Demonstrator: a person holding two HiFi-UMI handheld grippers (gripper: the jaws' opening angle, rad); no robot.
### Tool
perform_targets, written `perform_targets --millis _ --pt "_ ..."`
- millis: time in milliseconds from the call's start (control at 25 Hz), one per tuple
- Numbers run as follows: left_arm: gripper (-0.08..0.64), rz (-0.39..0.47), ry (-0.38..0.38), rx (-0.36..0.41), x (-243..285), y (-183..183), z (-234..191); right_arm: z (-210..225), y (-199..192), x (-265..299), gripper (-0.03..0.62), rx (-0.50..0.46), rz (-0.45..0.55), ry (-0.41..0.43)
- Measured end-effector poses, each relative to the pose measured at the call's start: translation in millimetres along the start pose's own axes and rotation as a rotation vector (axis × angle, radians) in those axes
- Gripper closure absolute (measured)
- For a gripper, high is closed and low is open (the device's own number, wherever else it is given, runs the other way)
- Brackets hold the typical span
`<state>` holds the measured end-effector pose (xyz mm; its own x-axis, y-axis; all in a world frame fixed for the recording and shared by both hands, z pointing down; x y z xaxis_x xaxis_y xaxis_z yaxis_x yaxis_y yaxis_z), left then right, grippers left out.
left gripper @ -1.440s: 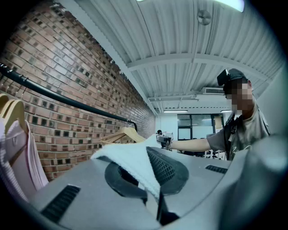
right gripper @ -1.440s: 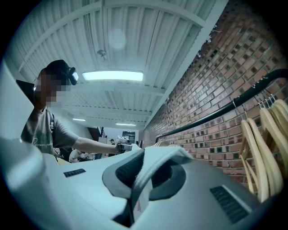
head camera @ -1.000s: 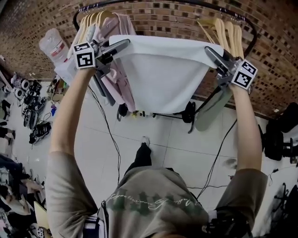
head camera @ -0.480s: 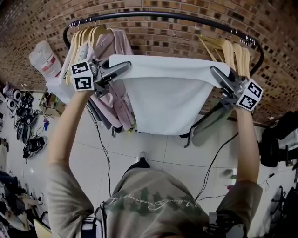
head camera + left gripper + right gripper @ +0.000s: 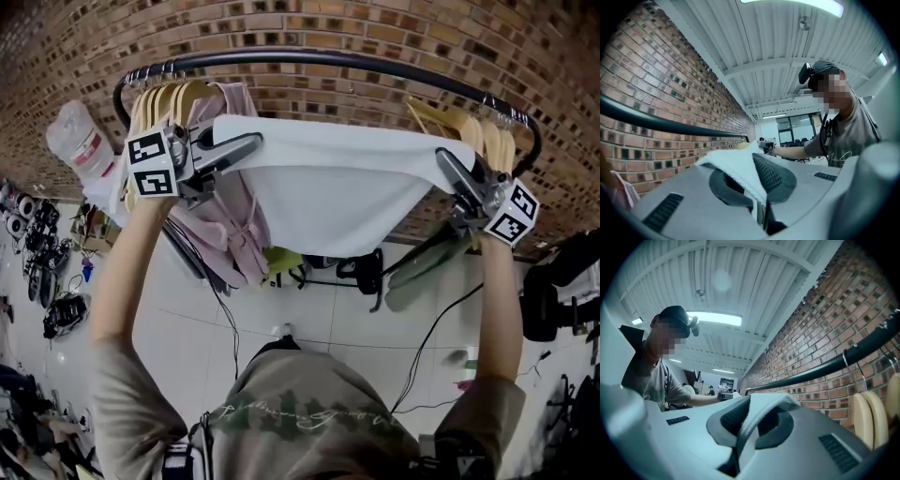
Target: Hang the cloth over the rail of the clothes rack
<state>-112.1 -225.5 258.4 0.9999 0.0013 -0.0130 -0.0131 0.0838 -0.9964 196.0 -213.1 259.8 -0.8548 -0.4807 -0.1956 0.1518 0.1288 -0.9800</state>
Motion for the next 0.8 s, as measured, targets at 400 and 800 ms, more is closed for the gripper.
perform_targets --millis 400,800 --pt "0.543 -0.03 -0.07 0.068 -12.3 28.3 -35.2 18.4 30.5 25.7 0.572 -0.028 0.051 -0.02" --pt "0.543 0.006 -0.06 0.006 -11.2 45.2 -42.7 22.9 60.1 32.2 0.572 -0.035 -0.017 -0.004"
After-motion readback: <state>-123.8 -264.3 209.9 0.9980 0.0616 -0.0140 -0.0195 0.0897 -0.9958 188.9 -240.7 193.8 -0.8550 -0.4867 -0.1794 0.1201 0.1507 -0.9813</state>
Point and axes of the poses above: the fingertips, and each gripper's own axes: x forward along the fingers, z to its right, y out of its top, the point moved 2 cm from there along -x, backward along the fingers, and after that the axes turned 7 degrees about -y, right-handed, at the moved point
